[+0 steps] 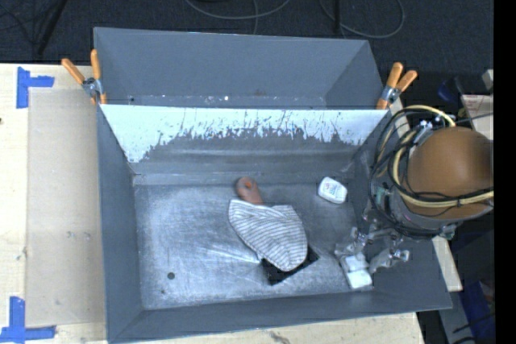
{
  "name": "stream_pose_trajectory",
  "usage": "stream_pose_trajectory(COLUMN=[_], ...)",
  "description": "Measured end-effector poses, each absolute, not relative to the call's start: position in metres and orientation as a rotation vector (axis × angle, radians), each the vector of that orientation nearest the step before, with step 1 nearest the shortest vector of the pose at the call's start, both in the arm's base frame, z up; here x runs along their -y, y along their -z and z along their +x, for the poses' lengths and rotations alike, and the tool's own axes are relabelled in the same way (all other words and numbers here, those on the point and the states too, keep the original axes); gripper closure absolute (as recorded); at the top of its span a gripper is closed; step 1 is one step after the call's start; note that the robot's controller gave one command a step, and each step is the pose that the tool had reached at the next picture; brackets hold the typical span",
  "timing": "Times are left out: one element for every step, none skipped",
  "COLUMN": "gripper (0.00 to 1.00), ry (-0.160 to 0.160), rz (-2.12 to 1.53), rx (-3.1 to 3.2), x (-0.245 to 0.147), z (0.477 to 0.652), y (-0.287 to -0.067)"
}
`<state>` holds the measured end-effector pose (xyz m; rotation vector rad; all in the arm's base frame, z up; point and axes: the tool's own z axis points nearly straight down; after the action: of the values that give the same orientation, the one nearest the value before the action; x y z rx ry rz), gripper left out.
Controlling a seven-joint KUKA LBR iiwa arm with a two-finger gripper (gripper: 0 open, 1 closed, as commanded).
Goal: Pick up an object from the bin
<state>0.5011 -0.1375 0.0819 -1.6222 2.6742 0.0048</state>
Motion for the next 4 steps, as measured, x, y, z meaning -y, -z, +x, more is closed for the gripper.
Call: stream_pose_trajectory(gripper=[1.0,1.0,1.0,1.0], ry=[-0.004,-0.001,-0.01,-0.012], rz=[-1.63,-1.629,-1.63,-1.629], rx=[-2.681,-2.683,-2.689,-2.691], x=[0.138,0.138,0.137,0.137], z=[0.5,0.501,0.499,0.498], y=[-0.091,-0.097,-0.105,-0.127])
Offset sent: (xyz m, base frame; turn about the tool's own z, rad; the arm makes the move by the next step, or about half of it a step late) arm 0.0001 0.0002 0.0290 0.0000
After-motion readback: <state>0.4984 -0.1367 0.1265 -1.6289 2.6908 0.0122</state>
